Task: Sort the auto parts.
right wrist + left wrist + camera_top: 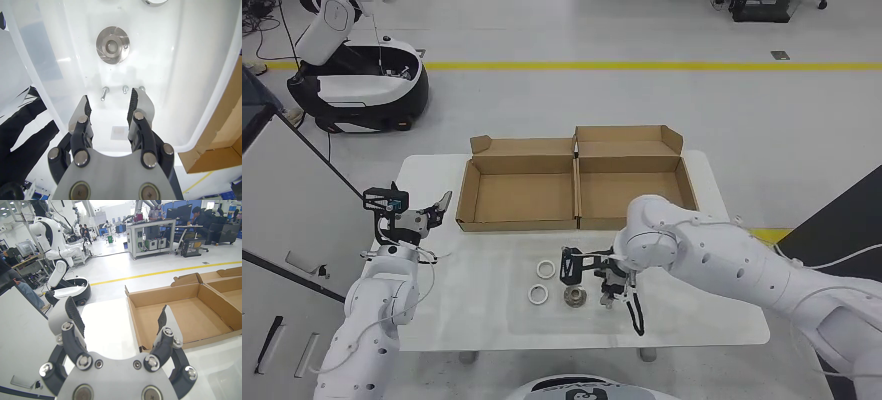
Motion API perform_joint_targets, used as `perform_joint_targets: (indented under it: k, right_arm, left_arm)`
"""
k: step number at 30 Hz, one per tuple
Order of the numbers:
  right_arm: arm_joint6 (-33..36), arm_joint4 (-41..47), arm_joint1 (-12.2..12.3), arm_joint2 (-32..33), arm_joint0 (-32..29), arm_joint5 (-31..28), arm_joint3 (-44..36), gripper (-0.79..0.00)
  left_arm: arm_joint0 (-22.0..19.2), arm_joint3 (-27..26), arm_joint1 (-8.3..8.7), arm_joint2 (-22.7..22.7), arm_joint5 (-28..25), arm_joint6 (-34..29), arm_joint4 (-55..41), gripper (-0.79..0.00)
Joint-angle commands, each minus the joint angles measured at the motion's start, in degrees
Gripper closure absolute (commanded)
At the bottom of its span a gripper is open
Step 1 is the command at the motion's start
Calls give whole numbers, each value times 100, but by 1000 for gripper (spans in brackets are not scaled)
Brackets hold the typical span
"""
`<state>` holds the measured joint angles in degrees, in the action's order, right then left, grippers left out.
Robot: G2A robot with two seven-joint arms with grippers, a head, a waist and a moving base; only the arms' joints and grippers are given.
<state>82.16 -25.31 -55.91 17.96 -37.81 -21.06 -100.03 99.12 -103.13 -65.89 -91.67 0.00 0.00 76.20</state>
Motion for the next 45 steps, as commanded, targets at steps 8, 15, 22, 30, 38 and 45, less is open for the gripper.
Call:
perform_joint_targets:
  k: [8,15,22,30,38,45]
  right_arm:
    - [43,-48,-34,6,-74,115,-22,-459]
    - [147,-104,-12,-5,-213,191,-102,-428]
    - [160,-145,19,52,-312,249,-155,-351]
    - [214,-163,30,72,-410,270,-138,-336]
    - [244,-166,11,73,-467,246,-93,-305]
    - [244,-136,-41,51,-481,228,7,-292]
  left_arm:
    - [0,0,0,0,0,0,0,-785]
    - [0,0,0,0,0,0,0,-785]
    - [0,0,0,0,0,0,0,-785]
    - [0,0,0,0,0,0,0,-785]
    - [0,0,0,0,0,0,0,-785]
    - [0,0,0,0,0,0,0,-785]
